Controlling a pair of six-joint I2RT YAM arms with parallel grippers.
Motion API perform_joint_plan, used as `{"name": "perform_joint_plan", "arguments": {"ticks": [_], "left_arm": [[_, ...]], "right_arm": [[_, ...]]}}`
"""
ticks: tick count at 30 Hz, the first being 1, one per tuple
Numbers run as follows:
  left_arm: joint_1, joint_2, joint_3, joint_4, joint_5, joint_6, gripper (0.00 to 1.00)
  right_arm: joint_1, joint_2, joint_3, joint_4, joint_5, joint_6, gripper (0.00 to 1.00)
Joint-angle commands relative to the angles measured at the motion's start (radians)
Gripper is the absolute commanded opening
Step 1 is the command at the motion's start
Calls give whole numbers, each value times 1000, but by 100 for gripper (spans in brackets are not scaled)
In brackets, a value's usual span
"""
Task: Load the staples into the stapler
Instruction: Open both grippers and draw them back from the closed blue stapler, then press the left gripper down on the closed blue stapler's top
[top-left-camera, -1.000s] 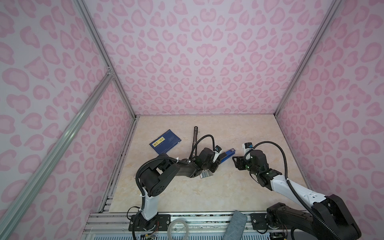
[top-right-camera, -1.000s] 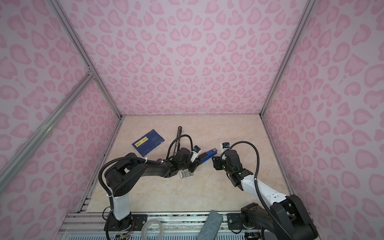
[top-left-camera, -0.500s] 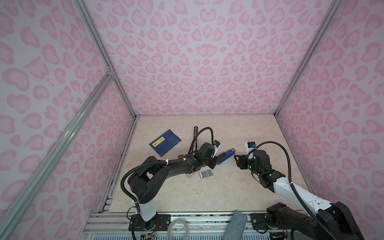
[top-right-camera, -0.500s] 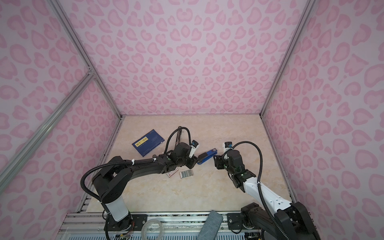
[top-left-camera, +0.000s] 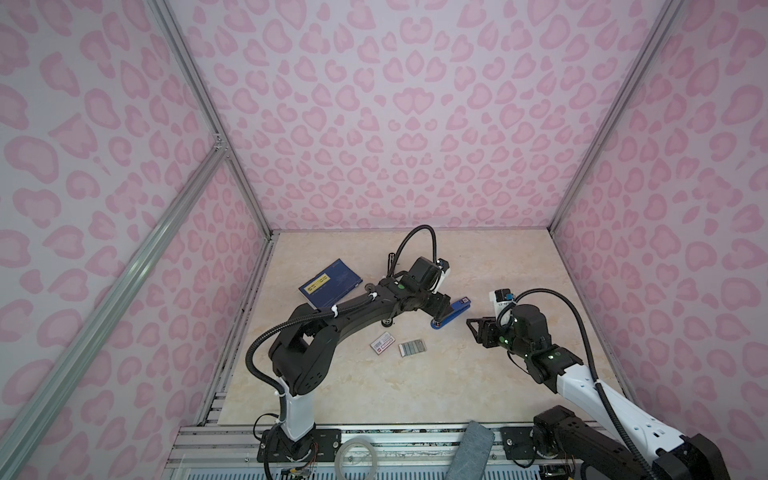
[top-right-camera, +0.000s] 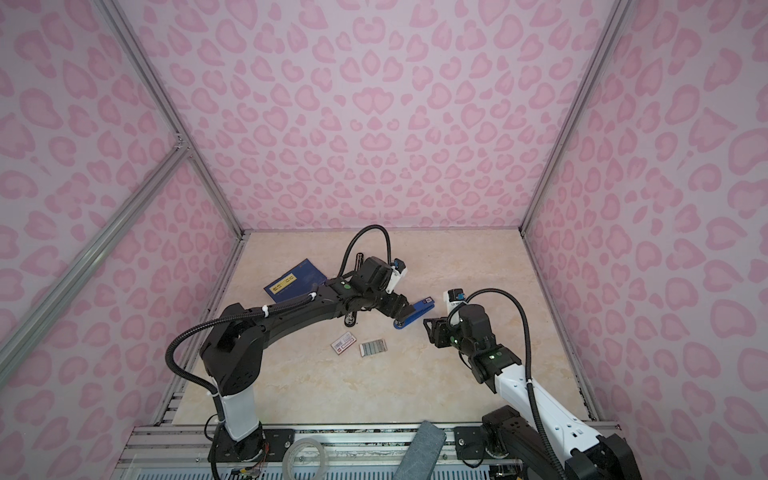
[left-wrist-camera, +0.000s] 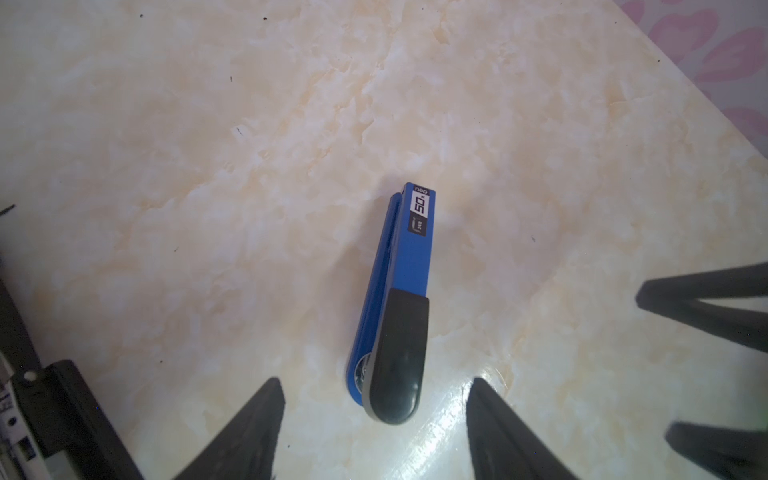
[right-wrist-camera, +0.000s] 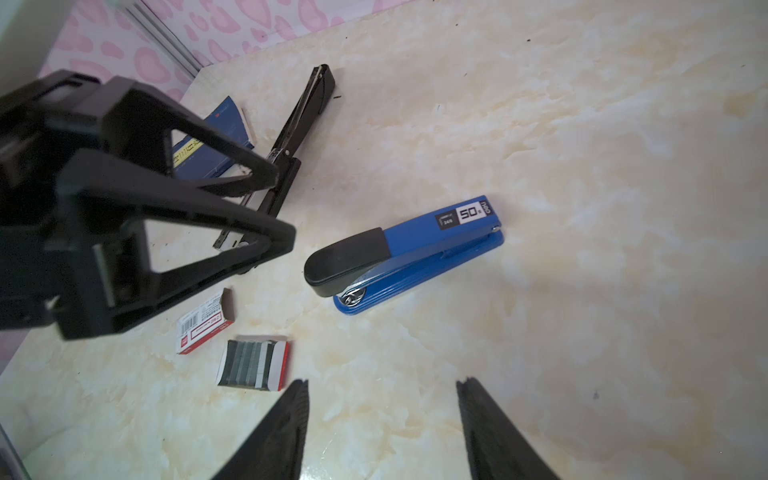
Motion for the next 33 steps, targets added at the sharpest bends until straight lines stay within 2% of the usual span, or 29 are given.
{"name": "perform_joint_plan", "arguments": {"ticks": [1,9,17,24,27,33], "left_arm": [[-1,62,90,-188,-9,61,72],[-25,203,281,-339,-39,113,70],[-54,253,325,-380,-48,139,64],[-59,273,327,-388,-48,145,45],[-61,276,324,-388,-35,145,41],[-64,284,308,-388,-29,145,23]], "right_arm": [[1,-37,-27,-41,-16,26,60],[1,-66,-55,-58,0,34,60],[1,-52,-57,-54,4,27,59],[0,-67,-66,-51,14,37,59],[0,-78,-71,-55,21,37,59],[-1,-79,-73,-54,28,43,59]]}}
